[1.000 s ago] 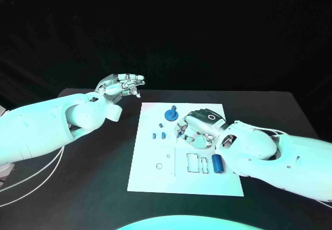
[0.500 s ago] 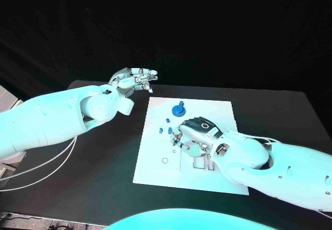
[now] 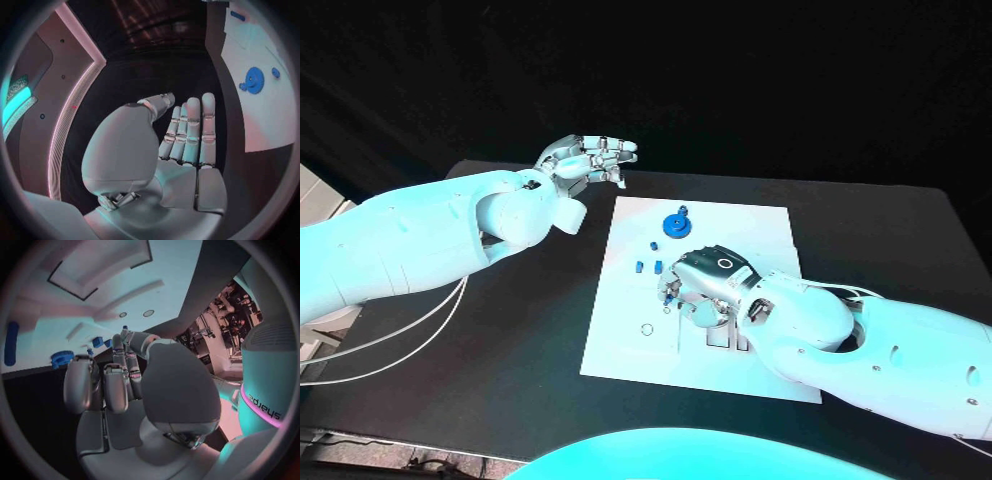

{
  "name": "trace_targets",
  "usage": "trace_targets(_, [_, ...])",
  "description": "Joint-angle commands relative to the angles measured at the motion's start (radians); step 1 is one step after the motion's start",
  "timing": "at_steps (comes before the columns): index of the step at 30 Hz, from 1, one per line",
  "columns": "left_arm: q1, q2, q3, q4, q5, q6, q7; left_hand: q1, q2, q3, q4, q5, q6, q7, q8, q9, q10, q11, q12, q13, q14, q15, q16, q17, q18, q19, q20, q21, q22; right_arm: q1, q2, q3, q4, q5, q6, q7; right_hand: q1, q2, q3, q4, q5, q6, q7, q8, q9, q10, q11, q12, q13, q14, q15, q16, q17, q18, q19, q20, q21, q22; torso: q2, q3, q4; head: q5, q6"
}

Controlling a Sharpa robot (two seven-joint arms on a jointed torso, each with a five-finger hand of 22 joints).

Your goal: Assemble the parts on the task board

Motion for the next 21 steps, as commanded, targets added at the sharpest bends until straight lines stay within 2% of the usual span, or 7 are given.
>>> trace_targets(1, [0.001, 0.003, 0.001, 0.001, -0.008, 0.019, 0.000, -0.005, 0.002, -0.001, -0.004, 0.003, -0.009, 0.009, -0.005, -0.001, -0.006, 0.003, 0.003, -0.001, 0.000, 0.004, -0.002, -0.002, 0.014, 0.005, 0.001, -0.002, -0.002, -0.002, 0.003, -0.001, -0.003, -0.023, 0.033, -0.005, -0.013, 0.001, 0.000, -0.004, 0.006, 0.004, 0.001, 0.006, 0.002, 0.056, -0.051, 0.004, 0.000, 0.062, -0.001, 0.000, 0.034, -0.012, 0.039, -0.004, -0.002, 0.026, 0.000, 0.0001, 0.0000, 0.000, -0.002])
trace_targets(6, [0.001, 0.003, 0.001, 0.000, -0.010, 0.020, 0.000, -0.005, 0.002, -0.001, -0.004, 0.003, -0.009, 0.009, -0.005, -0.001, -0.006, 0.003, 0.003, -0.001, 0.000, 0.004, -0.002, -0.002, 0.014, 0.005, 0.001, -0.002, -0.002, -0.003, 0.005, -0.001, -0.004, -0.028, 0.036, -0.008, -0.013, 0.001, 0.000, -0.004, 0.006, 0.004, 0.001, 0.006, 0.002, 0.056, -0.051, 0.004, 0.000, 0.062, -0.001, 0.000, 0.034, -0.012, 0.039, -0.004, -0.002, 0.026, 0.000, -0.0009, -0.0004, -0.004, -0.002])
trace_targets(21, [0.001, 0.003, 0.001, 0.000, -0.011, 0.021, -0.002, -0.005, 0.002, -0.001, -0.004, 0.003, -0.009, 0.009, -0.005, -0.001, -0.006, 0.003, 0.003, -0.001, 0.000, 0.004, -0.002, -0.002, 0.014, 0.005, 0.001, -0.002, -0.002, -0.006, 0.011, -0.003, -0.004, -0.035, 0.050, -0.013, -0.013, 0.001, 0.000, -0.004, 0.006, 0.004, 0.001, 0.006, 0.002, 0.056, -0.051, 0.004, 0.000, 0.062, -0.001, 0.000, 0.034, -0.012, 0.039, -0.004, -0.002, 0.026, 0.001, -0.0004, 0.0003, -0.004, -0.002])
